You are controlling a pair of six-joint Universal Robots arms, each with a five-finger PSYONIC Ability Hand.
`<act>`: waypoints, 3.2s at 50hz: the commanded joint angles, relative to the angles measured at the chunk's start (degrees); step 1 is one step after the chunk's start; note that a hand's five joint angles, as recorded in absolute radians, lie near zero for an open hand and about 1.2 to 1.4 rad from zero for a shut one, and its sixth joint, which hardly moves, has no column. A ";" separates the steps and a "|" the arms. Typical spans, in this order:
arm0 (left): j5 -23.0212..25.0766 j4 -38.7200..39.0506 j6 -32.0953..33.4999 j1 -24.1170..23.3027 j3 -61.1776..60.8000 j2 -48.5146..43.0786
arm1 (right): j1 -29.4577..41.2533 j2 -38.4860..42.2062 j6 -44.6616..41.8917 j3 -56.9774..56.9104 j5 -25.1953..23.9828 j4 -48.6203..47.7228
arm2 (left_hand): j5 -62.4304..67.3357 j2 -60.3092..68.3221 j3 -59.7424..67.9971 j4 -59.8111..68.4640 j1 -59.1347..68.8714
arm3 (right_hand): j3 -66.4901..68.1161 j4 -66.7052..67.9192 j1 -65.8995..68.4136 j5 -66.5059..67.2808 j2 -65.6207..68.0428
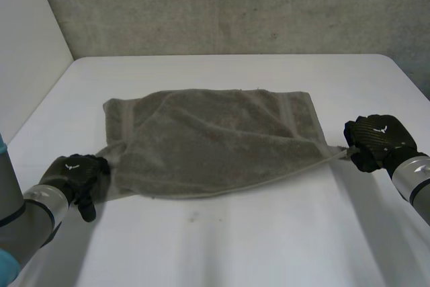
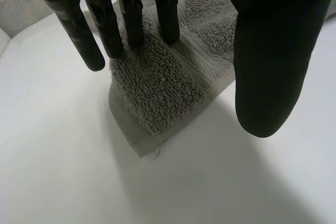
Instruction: Fold the towel.
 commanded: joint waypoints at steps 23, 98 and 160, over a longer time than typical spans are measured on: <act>-0.06 8.05 4.34 1.61 4.76 -8.44 | 0.19 0.40 -0.10 0.16 -0.16 -0.09 | 16.99 16.94 16.93 16.98 16.25 | 12.03 11.58 25.39 13.63 12.56; 0.29 -22.08 6.79 2.84 0.10 21.43 | -10.71 -23.24 -33.76 -3.97 -0.07 46.30 | 58.01 57.96 57.95 58.00 57.27 | 12.03 11.58 25.39 13.63 12.56; -2.43 13.67 5.39 -4.36 45.49 -14.51 | 5.20 5.24 -10.21 -28.34 12.24 -7.03 | 58.01 57.96 57.95 58.00 57.27 | 12.03 11.58 25.39 13.63 12.56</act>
